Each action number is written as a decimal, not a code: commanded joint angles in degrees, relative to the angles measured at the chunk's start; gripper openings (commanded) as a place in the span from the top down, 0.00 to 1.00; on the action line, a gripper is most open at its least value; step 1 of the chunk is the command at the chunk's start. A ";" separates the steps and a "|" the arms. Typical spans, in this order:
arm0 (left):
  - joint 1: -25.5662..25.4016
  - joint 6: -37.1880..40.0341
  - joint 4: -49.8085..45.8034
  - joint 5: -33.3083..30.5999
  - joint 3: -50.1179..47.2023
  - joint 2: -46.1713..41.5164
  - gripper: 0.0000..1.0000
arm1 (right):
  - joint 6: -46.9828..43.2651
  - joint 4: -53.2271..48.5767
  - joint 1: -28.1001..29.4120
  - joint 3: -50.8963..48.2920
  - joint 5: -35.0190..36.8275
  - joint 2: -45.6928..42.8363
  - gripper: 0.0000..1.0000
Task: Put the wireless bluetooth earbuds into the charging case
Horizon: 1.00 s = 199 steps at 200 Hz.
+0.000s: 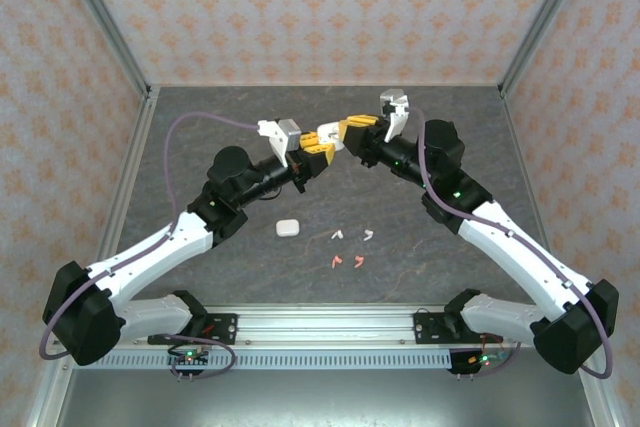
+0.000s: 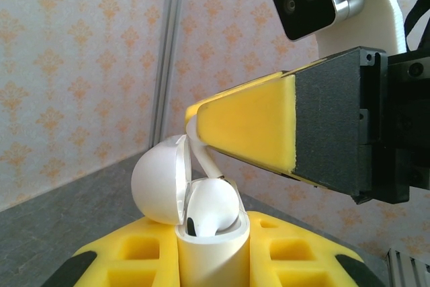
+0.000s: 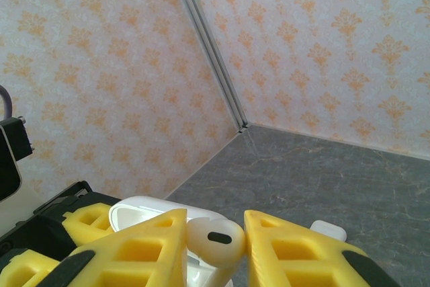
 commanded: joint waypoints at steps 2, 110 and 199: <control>-0.46 -0.34 3.08 0.70 2.29 0.08 1.00 | 0.07 1.40 0.43 -0.42 -1.37 -0.31 0.75; -0.56 -0.59 3.37 0.22 2.47 0.41 1.00 | -0.45 -0.74 0.43 -2.86 -2.89 -1.46 0.74; -0.63 -0.52 3.32 0.14 2.26 0.81 1.00 | 0.71 -3.88 0.44 2.26 -7.27 -0.64 0.53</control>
